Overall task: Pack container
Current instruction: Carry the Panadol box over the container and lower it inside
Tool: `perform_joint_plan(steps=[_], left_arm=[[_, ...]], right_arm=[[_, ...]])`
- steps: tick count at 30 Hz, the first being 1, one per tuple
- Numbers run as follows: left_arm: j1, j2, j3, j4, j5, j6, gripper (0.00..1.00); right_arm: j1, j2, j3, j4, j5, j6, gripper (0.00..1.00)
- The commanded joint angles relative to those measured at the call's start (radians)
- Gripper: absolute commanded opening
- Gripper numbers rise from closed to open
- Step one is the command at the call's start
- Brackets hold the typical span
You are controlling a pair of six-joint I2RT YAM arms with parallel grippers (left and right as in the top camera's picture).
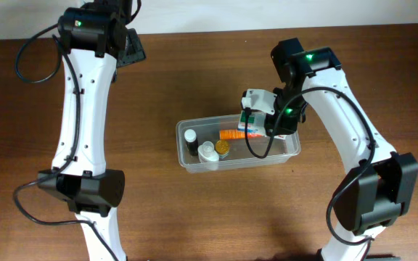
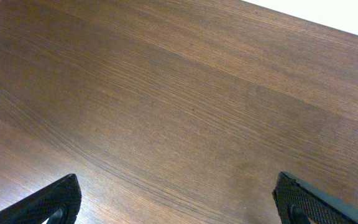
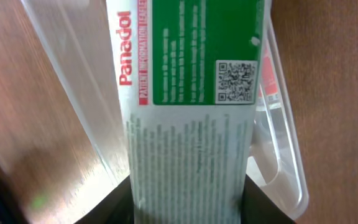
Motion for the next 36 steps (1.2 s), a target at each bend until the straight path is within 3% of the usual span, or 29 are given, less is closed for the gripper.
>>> perform_joint_plan(steps=[1,3,9,14,20,23,26,27,36], left_arm=[[0.003,-0.008,0.006,0.0,-0.014,0.012,0.99],[0.003,-0.008,0.006,0.0,-0.014,0.013,1.0],[0.003,-0.008,0.006,0.001,-0.014,0.012,0.99],[0.003,-0.008,0.006,0.0,-0.014,0.013,0.99],[0.003,-0.008,0.006,0.001,-0.014,0.013,0.99],[0.003,-0.008,0.006,0.001,-0.014,0.012,0.99],[0.003,-0.008,0.006,0.0,-0.014,0.013,0.99],[0.003,-0.008,0.006,0.0,-0.014,0.013,0.99],[0.003,-0.008,0.006,0.001,-0.014,0.012,0.99]], right_arm=[[-0.003,-0.005,-0.005,0.002,0.018,-0.027,0.44],[-0.004,-0.005,-0.005,0.0,0.018,-0.026,0.46],[-0.003,-0.005,-0.005,0.0,0.016,-0.019,0.64],[-0.003,-0.005,-0.005,0.001,-0.024,0.069,0.63],[-0.002,-0.005,-0.005,0.0,-0.163,0.29,0.39],[-0.002,-0.005,-0.006,0.001,-0.247,0.419,0.21],[-0.002,-0.005,-0.024,0.006,-0.306,0.538,0.15],[-0.001,-0.005,-0.037,0.01,-0.321,0.568,0.07],[-0.001,-0.005,-0.214,0.105,-0.346,0.72,0.05]])
